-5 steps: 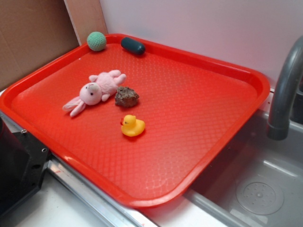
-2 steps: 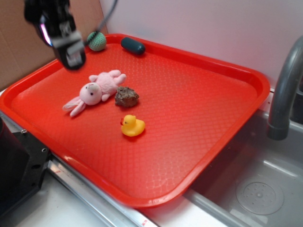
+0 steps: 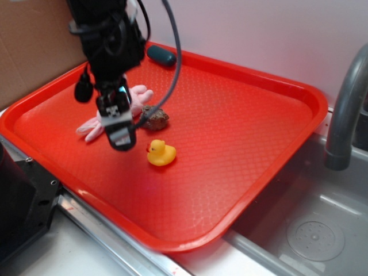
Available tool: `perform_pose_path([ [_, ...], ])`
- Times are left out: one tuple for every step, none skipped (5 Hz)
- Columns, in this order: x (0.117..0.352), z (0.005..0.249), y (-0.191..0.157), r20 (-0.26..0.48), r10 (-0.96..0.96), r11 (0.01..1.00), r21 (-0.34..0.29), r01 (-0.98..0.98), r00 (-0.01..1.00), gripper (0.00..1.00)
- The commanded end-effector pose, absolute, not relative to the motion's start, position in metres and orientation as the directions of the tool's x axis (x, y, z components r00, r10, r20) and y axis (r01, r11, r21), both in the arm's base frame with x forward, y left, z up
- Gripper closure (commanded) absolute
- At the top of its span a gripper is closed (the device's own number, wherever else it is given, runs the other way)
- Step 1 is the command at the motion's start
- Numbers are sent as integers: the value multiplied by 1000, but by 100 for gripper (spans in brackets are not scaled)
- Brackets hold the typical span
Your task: Grab the yellow duck.
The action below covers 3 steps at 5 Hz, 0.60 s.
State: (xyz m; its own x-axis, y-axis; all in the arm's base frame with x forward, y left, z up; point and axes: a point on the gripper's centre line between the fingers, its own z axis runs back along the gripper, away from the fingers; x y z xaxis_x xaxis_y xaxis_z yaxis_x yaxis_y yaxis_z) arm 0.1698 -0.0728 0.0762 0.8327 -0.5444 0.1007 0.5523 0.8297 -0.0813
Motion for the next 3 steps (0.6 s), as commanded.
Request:
perform_pose_path([
  [184,27,-92,126,-575,815,4,579,808,0],
  [195,9,-97,122,-556,828,-15,561,822,0],
  [198,7,-99,121,-544,835,-23,550,831,100],
])
